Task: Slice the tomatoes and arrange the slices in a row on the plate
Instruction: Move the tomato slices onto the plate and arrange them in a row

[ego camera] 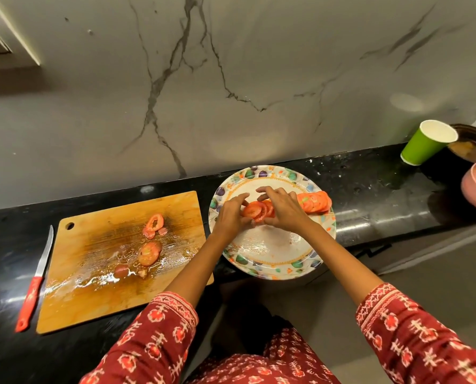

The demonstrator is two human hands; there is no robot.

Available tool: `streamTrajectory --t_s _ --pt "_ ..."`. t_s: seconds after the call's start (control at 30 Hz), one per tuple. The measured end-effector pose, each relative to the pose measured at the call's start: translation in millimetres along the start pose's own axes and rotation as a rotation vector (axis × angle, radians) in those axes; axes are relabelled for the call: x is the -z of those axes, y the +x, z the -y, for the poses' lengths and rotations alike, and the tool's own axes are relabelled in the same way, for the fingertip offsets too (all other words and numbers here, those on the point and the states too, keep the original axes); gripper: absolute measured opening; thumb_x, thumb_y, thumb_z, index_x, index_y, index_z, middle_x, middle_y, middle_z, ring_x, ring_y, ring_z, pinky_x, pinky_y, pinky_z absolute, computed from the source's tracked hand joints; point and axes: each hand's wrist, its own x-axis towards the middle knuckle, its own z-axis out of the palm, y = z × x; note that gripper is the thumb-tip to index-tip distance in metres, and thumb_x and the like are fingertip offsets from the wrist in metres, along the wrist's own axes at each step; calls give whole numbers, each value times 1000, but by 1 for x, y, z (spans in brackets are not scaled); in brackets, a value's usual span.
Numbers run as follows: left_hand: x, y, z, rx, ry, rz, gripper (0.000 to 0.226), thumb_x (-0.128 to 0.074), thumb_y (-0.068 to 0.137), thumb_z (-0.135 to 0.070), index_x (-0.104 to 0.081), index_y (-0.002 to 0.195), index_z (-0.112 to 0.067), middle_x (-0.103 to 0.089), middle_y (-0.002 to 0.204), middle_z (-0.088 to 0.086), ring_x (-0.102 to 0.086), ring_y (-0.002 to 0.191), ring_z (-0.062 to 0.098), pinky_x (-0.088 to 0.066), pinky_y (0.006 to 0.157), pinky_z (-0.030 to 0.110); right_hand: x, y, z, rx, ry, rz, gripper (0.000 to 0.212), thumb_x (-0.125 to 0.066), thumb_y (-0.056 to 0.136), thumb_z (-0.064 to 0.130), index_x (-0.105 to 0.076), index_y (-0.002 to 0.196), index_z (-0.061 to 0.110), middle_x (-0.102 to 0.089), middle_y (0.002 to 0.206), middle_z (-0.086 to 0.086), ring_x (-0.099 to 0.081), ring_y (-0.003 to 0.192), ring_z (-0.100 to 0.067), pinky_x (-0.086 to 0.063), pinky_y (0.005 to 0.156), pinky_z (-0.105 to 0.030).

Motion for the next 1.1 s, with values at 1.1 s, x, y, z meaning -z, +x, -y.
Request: streamTrajectory --t_s 1.1 --pt "-1 -14 16 55 187 -148 57 -63 83 -40 -45 134 -22 -63 118 0 -51 116 20 -42 88 38 -13 3 11 38 -7 -24 65 -68 81 27 -33 136 23 -58 125 4 -40 125 -17 -24 92 -34"
